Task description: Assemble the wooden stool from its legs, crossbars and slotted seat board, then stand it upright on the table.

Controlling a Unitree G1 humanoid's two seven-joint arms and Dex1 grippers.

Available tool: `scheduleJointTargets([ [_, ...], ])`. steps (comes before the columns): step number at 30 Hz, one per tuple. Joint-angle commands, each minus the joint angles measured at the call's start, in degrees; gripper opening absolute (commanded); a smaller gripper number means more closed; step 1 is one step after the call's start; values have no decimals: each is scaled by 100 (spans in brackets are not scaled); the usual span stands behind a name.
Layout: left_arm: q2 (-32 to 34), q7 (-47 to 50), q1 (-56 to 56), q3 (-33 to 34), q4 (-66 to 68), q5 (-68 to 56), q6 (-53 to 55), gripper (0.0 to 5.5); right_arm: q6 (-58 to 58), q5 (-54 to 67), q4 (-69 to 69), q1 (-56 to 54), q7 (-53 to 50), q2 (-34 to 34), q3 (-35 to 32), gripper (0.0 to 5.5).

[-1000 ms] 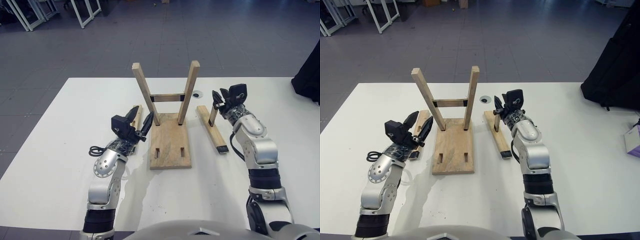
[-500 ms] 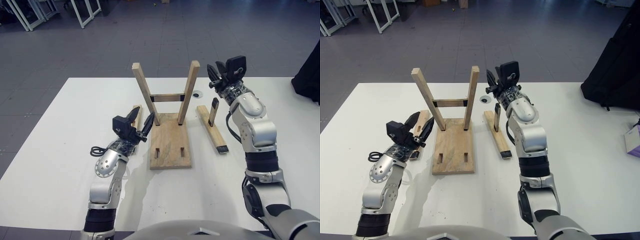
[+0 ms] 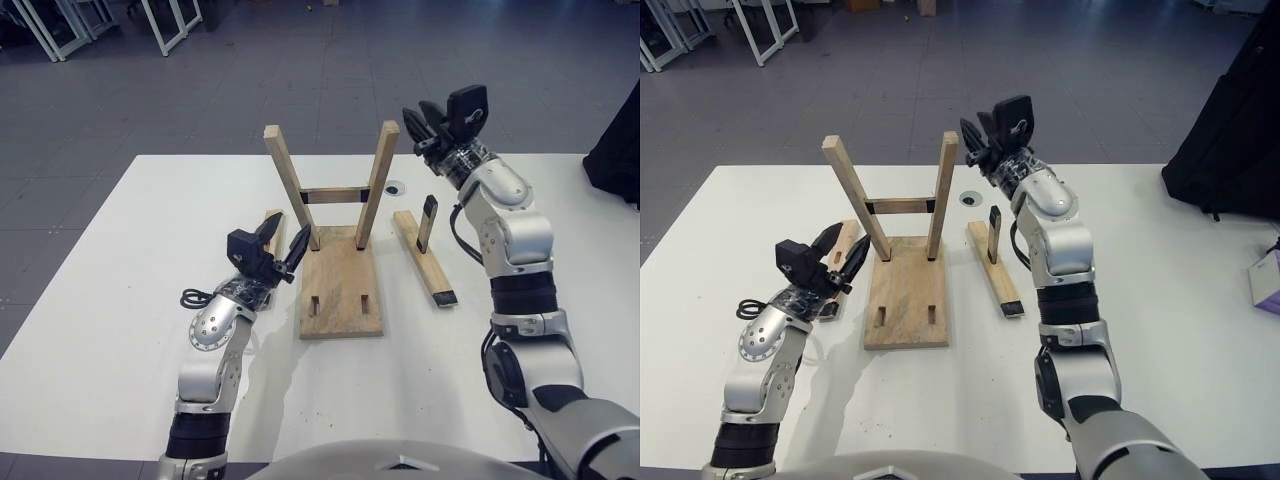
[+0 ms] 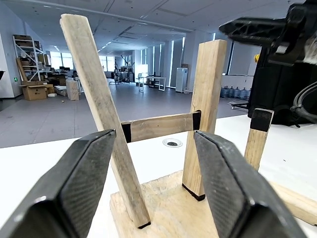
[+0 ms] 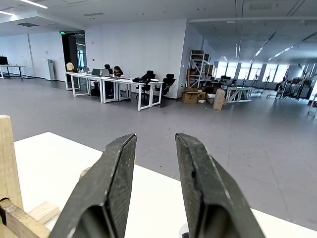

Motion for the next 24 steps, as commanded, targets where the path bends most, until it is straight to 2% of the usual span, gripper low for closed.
scheduleJointTargets([
  [1,95,-95,-100,-11,95,4,120,292,-400,-260,487,-22,-317,72,-18,145],
  [6,133,-157,-142,-6,99,-3,165,292,-784,-726,869,253,-555,96,267,145],
  [10,149,-209,-157,-27,118,6,196,292,-121,-1072,1703,662,-527,39,609,145],
  [14,171,-236,-160,-4,133,21,200,292,253,-872,1605,766,-514,101,452,145],
  [19,172,-234,-198,-15,164,55,180,292,173,-784,1405,638,-618,127,229,145],
  [24,140,-182,-143,-14,125,78,154,292,91,-94,66,528,-564,144,-373,145],
])
